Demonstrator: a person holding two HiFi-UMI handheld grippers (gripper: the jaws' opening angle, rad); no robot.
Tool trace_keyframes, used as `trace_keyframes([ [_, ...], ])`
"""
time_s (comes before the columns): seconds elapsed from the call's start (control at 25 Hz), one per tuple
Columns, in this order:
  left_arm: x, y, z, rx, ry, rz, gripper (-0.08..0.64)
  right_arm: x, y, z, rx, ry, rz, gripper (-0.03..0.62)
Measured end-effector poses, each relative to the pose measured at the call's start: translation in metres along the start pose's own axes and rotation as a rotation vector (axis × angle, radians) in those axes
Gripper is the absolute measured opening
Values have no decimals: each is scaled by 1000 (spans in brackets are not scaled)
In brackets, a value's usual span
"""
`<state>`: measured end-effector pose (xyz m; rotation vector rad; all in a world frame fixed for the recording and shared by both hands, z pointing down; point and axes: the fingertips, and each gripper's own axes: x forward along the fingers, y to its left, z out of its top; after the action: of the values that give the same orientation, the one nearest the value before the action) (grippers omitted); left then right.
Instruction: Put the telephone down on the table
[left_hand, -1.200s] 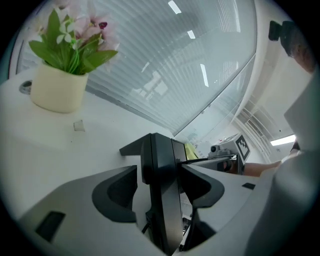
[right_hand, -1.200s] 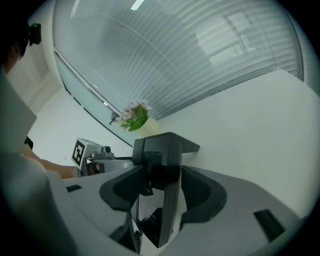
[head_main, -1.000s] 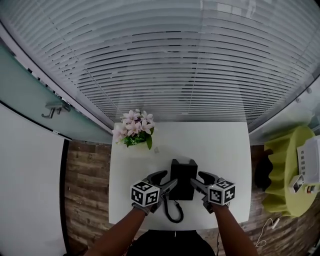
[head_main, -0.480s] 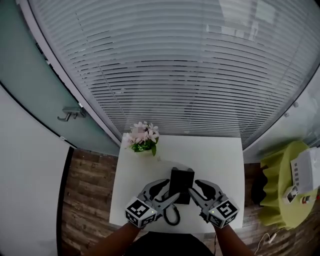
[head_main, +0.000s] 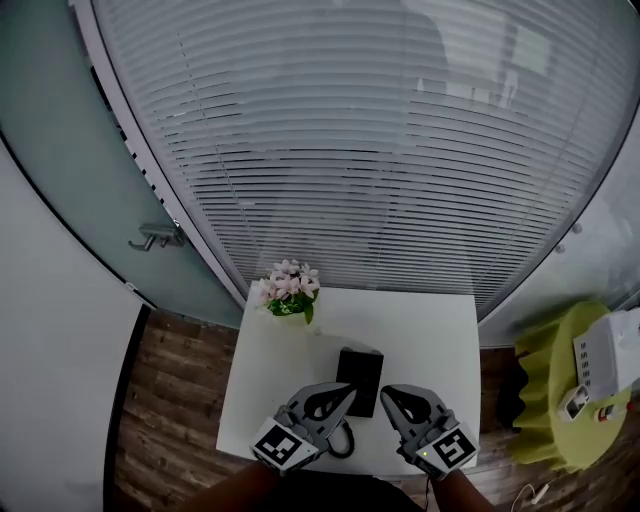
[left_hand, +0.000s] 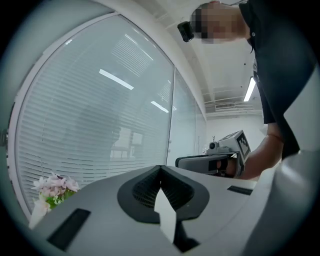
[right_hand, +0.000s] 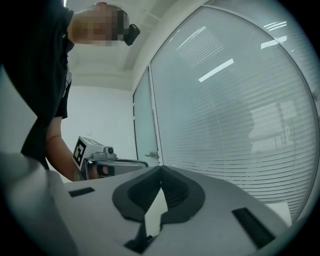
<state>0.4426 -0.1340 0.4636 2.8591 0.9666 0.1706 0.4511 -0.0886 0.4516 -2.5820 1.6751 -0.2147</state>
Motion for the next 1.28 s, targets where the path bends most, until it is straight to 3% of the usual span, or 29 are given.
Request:
trace_keyframes([
  [0.6, 0, 0, 6, 17, -26, 12, 9, 10, 9, 8, -55, -8, -7, 23],
  [1.28, -1, 12, 16, 34, -35, 40, 9, 17, 7, 16, -37, -8, -33, 23],
])
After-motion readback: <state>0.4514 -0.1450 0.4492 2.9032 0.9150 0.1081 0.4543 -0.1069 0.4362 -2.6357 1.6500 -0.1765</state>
